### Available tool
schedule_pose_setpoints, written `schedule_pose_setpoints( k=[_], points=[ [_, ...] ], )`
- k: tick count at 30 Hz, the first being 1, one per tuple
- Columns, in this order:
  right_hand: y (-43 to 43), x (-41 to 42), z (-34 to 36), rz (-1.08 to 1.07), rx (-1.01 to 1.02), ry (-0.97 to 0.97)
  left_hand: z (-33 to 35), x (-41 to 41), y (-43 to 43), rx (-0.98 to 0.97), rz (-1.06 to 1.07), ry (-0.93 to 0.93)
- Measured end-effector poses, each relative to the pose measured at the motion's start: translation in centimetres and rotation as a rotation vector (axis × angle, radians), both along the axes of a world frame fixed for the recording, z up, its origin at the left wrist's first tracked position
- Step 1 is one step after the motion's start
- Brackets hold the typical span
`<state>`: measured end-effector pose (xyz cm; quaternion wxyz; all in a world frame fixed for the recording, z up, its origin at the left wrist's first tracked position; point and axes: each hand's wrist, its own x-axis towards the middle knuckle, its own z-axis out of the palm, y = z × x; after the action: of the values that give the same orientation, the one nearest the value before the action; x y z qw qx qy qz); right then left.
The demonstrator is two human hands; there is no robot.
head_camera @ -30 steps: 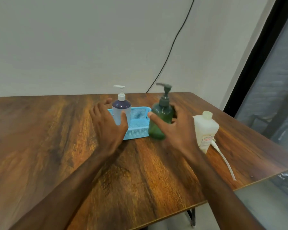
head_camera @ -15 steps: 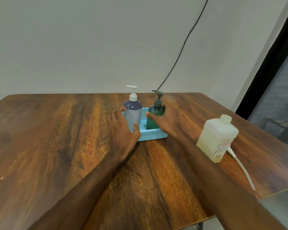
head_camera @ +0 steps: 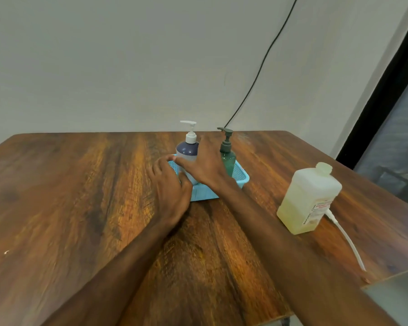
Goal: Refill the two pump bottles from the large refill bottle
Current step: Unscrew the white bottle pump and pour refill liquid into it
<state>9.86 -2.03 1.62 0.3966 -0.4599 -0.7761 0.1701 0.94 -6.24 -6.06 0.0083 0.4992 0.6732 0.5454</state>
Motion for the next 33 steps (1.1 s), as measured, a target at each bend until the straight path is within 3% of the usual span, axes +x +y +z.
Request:
schedule_pose_setpoints(
  k=[5, 13, 18, 24, 28, 33],
  points=[
    [1.6, -0.7, -0.3, -0.011, 0.002, -0.026, 0.1, -0.2, -0.1, 0.051, -0.017, -0.106],
    [-5.6, 5.7, 5.8, -0.058, 0.250, 0.231, 2.7, 0.4, -1.2, 0.298, -0.019, -0.311],
    [-10.1, 11.3, 4.3, -0.067, 0.121, 0.144, 4.8, 4.3, -4.0, 0.421, -0.249, -0.283],
    [-12.2, 15.8, -1.6, -0.111, -0.022, 0.091, 4.3, 9.3, -7.5, 0.250, -0.538, -0.344],
    [-13.1, 16.6, -2.9, -0.114, -0.096, 0.152, 3.7, 10.6, -8.3, 0.202, -0.693, -0.277],
    [-13.4, 17.6, -2.7, -0.023, -0.159, 0.117, 3.0, 10.4, -7.7, 0.065, -0.705, -0.145]
  ],
)
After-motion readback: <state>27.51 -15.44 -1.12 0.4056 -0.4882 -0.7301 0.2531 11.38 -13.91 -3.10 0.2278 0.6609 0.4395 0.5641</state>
